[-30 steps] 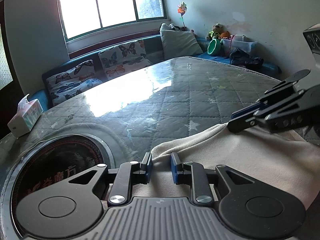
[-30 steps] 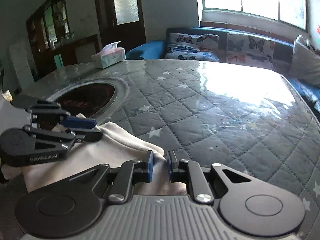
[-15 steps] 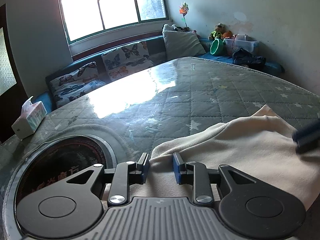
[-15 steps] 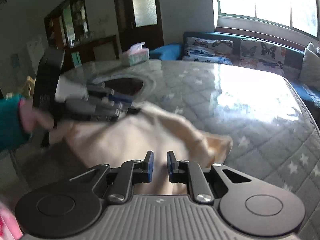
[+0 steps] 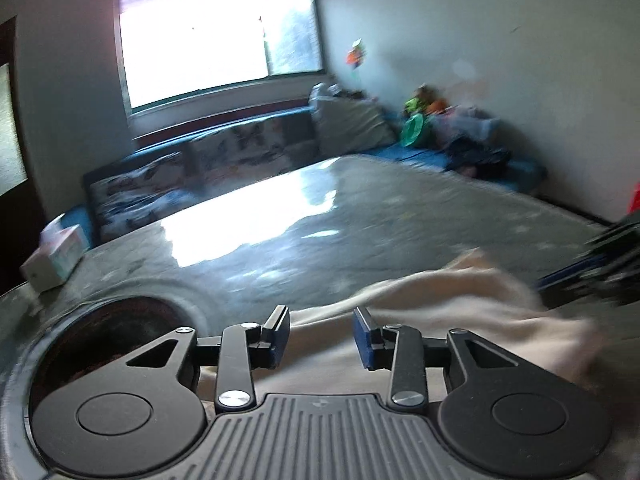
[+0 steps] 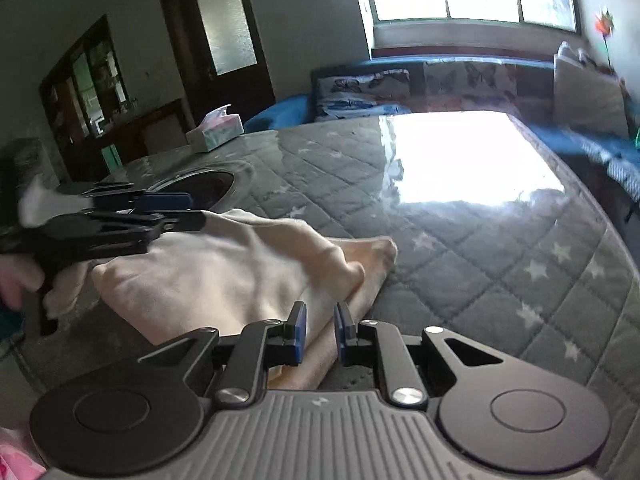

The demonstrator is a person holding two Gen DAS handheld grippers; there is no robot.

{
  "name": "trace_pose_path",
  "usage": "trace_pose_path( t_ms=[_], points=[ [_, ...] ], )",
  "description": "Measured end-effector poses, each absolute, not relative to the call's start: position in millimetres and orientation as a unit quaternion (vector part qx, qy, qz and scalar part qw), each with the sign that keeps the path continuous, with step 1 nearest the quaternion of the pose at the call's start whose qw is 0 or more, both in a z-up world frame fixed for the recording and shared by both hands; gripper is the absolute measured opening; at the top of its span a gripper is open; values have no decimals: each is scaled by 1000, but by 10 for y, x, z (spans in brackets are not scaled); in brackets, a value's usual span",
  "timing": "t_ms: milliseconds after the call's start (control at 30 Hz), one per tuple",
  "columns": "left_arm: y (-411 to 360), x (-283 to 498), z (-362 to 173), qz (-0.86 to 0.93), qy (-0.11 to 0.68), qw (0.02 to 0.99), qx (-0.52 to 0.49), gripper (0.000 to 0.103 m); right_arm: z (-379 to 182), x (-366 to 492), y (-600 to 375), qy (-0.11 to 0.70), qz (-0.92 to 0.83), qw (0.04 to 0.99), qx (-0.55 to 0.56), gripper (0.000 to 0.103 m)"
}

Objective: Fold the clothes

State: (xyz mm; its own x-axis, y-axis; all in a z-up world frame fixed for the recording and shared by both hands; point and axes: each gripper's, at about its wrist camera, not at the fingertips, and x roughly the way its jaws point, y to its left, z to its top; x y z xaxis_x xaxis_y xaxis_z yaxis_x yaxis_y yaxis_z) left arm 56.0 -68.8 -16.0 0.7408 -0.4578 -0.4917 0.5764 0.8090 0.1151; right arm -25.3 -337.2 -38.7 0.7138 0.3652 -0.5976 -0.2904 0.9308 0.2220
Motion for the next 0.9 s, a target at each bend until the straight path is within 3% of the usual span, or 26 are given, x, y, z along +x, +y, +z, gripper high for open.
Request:
trace_pose_path(
  t_ms=[100,233,600,900],
  points=[
    [-884,337,-175,-336,224,904,141,23,-443,-226,-3430,341,184,919,76,13],
    [-1145,40,-199,-409,220,872,155,15,-460,-150,-3522,343,192,915,90,13],
    [-1468,-157,-386,-458,221,839,195,15,-570,158,-3578,356,199,908,97,13],
    [-1448,-85,-432,-472,245,832,156,15,-549,194,-3492,349,186,915,77,13]
  ],
)
